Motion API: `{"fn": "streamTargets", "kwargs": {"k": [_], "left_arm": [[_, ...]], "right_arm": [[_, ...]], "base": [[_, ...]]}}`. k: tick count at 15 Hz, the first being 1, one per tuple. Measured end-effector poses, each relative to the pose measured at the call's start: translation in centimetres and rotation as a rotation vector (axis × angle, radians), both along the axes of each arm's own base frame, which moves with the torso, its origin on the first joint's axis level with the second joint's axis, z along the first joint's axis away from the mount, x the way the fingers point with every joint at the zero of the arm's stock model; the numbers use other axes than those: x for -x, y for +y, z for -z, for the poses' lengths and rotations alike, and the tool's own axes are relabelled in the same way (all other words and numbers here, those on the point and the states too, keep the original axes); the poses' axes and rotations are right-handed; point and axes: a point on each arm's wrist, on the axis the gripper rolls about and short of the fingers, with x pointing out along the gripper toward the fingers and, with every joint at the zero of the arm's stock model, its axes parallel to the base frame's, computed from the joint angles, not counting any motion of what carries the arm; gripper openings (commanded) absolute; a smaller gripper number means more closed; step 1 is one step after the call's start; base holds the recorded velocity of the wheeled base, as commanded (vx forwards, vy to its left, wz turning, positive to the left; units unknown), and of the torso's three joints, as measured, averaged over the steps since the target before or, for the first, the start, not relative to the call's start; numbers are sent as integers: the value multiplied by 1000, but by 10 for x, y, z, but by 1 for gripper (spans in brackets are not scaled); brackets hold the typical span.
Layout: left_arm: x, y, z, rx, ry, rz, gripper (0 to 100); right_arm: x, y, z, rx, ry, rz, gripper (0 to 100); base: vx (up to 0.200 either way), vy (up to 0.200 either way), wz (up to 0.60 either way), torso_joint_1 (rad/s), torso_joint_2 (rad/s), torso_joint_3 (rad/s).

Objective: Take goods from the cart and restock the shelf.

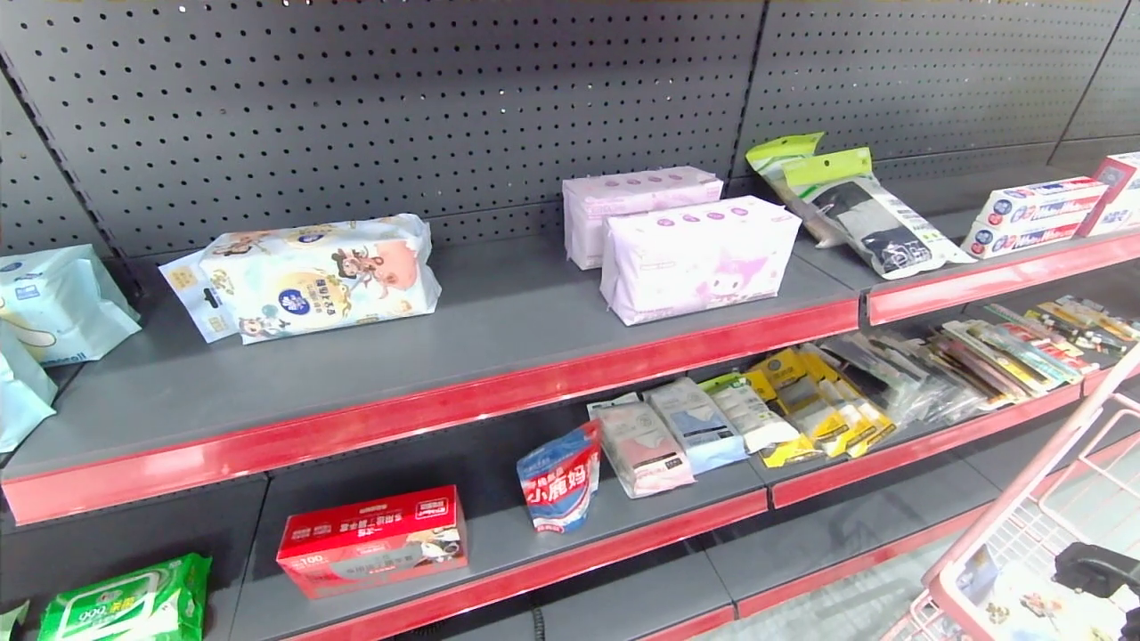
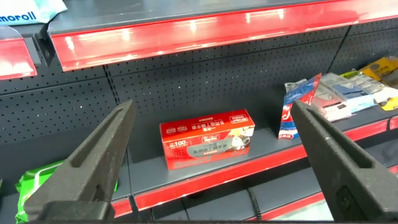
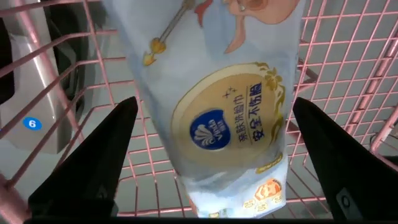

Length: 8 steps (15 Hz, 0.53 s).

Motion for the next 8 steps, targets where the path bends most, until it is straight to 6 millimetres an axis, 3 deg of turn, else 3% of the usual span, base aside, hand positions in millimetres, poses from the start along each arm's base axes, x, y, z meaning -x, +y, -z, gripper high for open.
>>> {"fn": "streamTargets", "kwargs": {"k": [8], "left_arm": [[0, 0, 0, 0, 0, 0, 100]], "right_arm": [[-6, -5, 27, -18, -4, -5, 100]], "base": [[0, 0, 0, 0, 0, 0]]}}
